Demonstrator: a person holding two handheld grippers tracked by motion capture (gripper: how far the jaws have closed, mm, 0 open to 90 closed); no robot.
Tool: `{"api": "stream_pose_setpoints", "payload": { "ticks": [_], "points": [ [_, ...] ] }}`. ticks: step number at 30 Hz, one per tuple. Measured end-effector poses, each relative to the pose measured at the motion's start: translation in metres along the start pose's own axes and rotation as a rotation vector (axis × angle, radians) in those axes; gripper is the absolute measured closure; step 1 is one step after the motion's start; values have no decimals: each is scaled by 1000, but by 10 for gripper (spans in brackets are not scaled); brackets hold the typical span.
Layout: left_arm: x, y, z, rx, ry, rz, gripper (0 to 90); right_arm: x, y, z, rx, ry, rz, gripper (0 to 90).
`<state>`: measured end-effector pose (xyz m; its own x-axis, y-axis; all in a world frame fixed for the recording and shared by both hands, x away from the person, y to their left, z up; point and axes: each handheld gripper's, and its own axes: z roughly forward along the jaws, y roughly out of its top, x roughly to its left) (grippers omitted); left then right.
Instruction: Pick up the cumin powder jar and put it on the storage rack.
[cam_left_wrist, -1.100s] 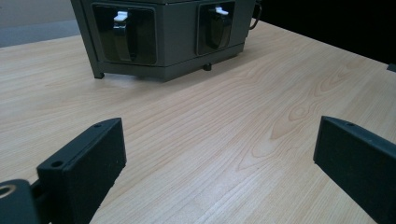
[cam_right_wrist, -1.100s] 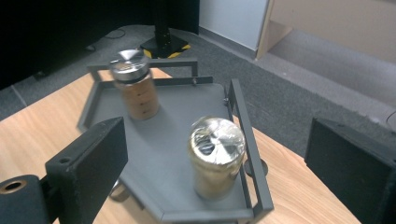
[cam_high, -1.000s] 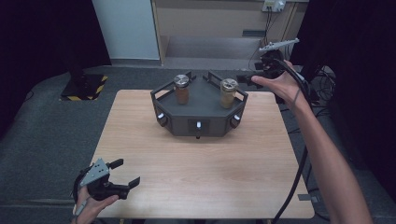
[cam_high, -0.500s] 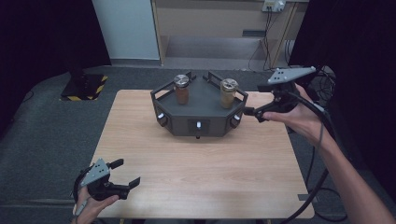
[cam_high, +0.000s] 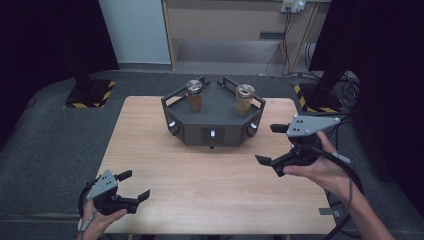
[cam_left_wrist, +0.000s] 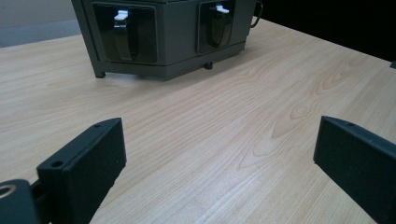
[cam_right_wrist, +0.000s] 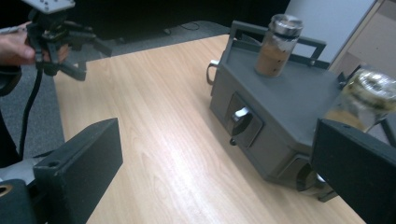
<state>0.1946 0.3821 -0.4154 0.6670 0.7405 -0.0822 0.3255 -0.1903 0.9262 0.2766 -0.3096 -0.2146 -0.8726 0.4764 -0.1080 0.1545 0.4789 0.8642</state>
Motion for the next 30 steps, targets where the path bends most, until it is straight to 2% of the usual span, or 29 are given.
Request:
{"api": "stream_pose_setpoints", "payload": {
  "ticks": [6, 9, 12, 15, 18, 23, 27, 30],
  "points": [
    [0, 0, 1, 1, -2, 1, 14, 10, -20, 5, -9, -3, 10, 31],
    [0, 0, 0, 1, 0, 0, 14, 13, -35, 10, -7, -11, 18, 33],
    [0, 0, 0, 1, 3, 3, 14, 13, -54, 15, -16, -8, 49, 38],
    [0, 0, 0, 2, 4, 1, 14, 18, -71, 19, -5, -29, 68, 39],
    [-1, 0, 0, 1, 4, 2, 14, 20, -88, 23, 10, -30, 101, 38],
    [-1, 0, 0, 3, 6, 2, 15, 30, -112, 27, 23, -59, 124, 39],
    [-1, 0, 0, 2, 8, -1, 14, 37, -130, 27, 1, -77, 152, 38],
    [-1, 0, 0, 2, 11, 1, 14, 43, -140, 27, -12, -104, 155, 39]
  ]
}}
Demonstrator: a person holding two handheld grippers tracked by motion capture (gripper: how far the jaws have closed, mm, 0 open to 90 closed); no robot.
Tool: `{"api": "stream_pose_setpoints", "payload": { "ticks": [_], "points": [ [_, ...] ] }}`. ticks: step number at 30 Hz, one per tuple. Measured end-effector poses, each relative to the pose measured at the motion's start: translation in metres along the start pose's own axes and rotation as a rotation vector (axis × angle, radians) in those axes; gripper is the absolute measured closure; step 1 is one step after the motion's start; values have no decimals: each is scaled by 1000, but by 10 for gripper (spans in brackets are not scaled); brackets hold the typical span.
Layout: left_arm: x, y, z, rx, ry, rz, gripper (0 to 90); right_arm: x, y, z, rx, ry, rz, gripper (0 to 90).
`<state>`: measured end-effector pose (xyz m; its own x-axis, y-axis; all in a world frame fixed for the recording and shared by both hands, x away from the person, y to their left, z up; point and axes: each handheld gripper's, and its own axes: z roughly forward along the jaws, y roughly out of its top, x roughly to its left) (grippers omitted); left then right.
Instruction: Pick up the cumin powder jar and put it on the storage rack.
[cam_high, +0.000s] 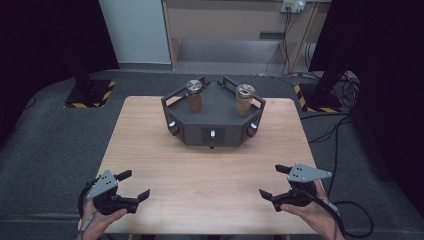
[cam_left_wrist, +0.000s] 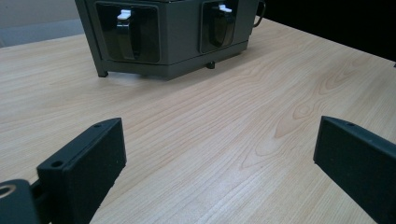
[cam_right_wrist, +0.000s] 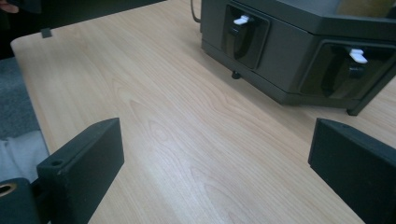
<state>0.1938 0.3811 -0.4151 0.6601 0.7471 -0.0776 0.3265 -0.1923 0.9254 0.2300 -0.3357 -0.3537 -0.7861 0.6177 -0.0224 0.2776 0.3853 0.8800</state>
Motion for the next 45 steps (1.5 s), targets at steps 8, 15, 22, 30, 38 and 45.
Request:
{"api": "stream_pose_setpoints", "payload": {
  "ticks": [8, 15, 22, 30, 38, 45],
  "points": [
    [0, 0, 0, -1, 2, -2, 14, 9, -26, 5, -10, -34, 18, 39],
    [0, 0, 1, 0, 5, -3, 14, 17, -47, 4, -42, -92, 49, 45],
    [-1, 0, 0, -3, 10, -3, 15, 26, -62, 7, -67, -138, 71, 46],
    [-1, 0, -1, -6, 10, 3, 15, 30, -70, 8, -98, -150, 55, 46],
    [-2, 0, 0, -8, 16, 5, 15, 28, -71, 10, -101, -159, 62, 45],
    [-2, 0, 0, -8, 18, 7, 15, 25, -74, 8, -114, -160, 90, 43]
  ]
}}
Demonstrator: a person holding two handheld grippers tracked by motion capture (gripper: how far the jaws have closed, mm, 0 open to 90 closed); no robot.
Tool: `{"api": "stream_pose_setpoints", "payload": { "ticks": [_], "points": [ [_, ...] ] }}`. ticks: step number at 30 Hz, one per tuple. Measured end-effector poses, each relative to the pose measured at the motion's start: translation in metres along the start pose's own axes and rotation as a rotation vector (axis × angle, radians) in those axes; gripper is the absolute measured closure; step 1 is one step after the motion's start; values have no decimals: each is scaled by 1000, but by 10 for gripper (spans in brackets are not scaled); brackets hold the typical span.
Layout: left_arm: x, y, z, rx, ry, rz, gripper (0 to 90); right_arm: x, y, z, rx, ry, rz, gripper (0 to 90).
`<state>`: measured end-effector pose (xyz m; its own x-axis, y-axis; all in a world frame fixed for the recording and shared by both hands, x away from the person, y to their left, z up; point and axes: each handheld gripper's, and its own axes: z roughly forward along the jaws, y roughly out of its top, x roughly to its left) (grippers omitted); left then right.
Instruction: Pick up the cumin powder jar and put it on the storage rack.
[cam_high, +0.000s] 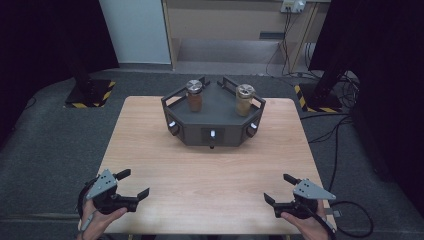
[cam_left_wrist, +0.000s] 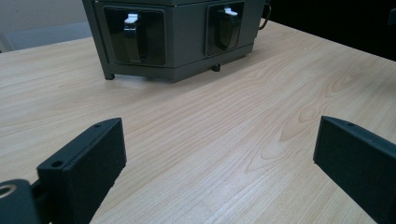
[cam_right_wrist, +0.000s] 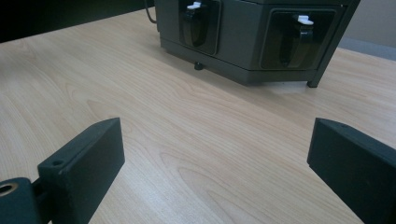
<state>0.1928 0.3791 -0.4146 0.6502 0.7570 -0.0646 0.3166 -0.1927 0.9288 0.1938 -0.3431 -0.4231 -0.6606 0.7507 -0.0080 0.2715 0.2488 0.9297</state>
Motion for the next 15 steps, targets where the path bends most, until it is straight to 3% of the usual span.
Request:
{"api": "stream_pose_setpoints", "payload": {
  "ticks": [9, 15],
  "points": [
    [0, 1, 1, -6, 5, 15, 16, 1, 0, -1, -8, -12, -2, 44],
    [0, -1, -2, -13, 8, 18, 16, 1, -2, -6, -24, -47, 14, 43]
  ]
}}
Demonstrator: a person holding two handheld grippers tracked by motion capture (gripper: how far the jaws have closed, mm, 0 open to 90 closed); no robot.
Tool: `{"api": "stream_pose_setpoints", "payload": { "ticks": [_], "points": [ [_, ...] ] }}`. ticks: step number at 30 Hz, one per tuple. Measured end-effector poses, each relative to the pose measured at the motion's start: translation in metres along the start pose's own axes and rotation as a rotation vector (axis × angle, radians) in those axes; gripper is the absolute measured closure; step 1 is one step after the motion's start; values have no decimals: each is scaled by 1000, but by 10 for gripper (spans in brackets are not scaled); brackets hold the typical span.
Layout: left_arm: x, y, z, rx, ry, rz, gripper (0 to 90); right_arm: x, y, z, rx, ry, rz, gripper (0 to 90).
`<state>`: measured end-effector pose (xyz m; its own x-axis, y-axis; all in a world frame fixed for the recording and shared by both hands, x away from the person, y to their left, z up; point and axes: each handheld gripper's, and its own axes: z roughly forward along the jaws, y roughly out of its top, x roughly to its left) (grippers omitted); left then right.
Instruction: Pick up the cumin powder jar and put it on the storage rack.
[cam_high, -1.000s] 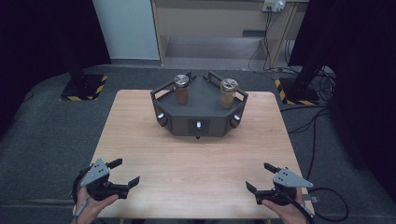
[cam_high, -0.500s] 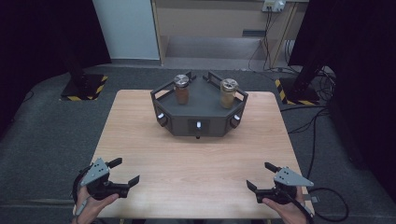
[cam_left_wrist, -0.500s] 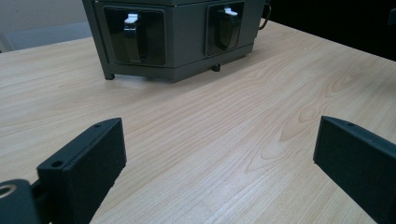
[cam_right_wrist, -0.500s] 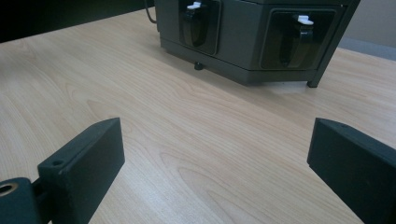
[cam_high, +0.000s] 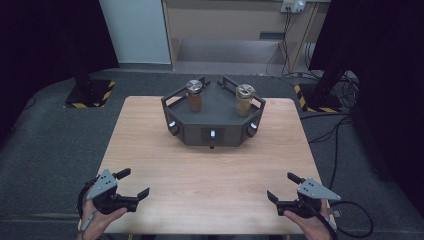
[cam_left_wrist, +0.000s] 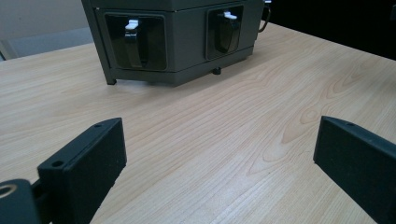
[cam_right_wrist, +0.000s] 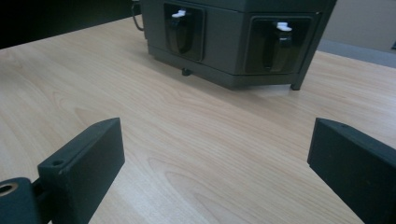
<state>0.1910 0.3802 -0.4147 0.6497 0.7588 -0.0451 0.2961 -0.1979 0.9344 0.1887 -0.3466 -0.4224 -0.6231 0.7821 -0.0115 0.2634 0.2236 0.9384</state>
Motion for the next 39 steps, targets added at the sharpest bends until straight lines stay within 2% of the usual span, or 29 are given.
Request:
{"api": "stream_pose_setpoints", "payload": {
  "ticks": [8, 14, 21, 28, 39],
  "points": [
    [1, -4, -4, -26, 37, -31, 16, -1, -2, -3, -8, -29, 13, 42],
    [1, -3, -3, -29, 51, -29, 16, -5, -4, -3, -19, -46, 22, 40],
    [3, -1, -1, -40, 41, -5, 16, -8, -5, -2, -49, -34, 29, 37],
    [2, -2, -2, -49, 50, -9, 15, -9, -5, 0, -69, -22, 38, 33],
    [1, -2, -3, -50, 50, -12, 15, -8, -6, 0, -69, -17, 37, 33]
  ]
}}
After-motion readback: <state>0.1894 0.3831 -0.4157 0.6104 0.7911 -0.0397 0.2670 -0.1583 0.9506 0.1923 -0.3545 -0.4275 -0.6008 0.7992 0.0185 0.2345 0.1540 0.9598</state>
